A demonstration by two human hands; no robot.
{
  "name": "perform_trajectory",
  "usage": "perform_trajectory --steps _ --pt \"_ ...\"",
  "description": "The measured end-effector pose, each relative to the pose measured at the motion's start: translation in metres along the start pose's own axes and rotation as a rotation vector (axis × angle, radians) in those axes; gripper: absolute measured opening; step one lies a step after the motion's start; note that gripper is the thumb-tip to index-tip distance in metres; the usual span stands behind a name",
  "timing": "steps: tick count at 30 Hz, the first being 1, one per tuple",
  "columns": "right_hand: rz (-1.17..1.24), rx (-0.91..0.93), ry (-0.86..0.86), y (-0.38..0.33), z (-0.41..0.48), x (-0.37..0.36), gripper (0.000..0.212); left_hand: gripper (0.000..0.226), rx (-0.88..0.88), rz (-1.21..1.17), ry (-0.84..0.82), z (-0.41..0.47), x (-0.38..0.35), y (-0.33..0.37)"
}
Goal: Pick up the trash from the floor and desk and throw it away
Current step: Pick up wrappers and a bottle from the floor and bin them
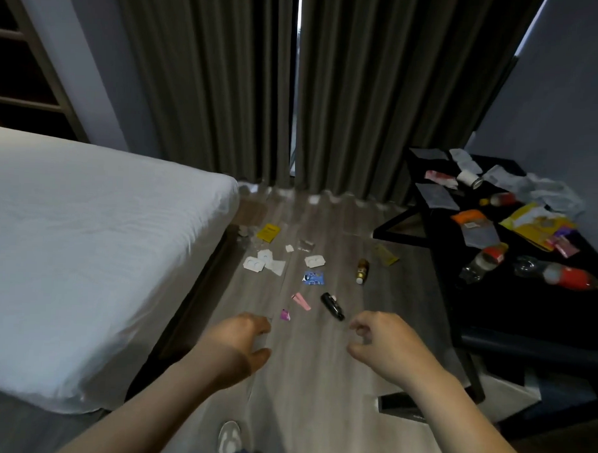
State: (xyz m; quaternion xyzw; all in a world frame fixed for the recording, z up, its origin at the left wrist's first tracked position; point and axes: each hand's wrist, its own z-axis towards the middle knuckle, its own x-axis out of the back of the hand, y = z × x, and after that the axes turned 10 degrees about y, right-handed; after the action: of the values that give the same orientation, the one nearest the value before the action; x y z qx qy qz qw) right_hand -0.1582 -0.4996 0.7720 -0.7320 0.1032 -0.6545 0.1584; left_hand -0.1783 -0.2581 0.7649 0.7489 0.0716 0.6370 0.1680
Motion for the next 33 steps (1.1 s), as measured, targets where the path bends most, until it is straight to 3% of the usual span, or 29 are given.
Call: perform_trajectory --steps 16,33 --pt "0.077 -0.184 -0.071 -0.037 0.223 -0.029 0.033 0.04 -0.091 0.023 -0.092 0.241 0.034 -0.111" --pt "0.084 -0.144 -0.099 0.094 0.471 -0.038 0.026 0.039 -0.095 0.067 -0.185 0.496 -0.021 -0.072"
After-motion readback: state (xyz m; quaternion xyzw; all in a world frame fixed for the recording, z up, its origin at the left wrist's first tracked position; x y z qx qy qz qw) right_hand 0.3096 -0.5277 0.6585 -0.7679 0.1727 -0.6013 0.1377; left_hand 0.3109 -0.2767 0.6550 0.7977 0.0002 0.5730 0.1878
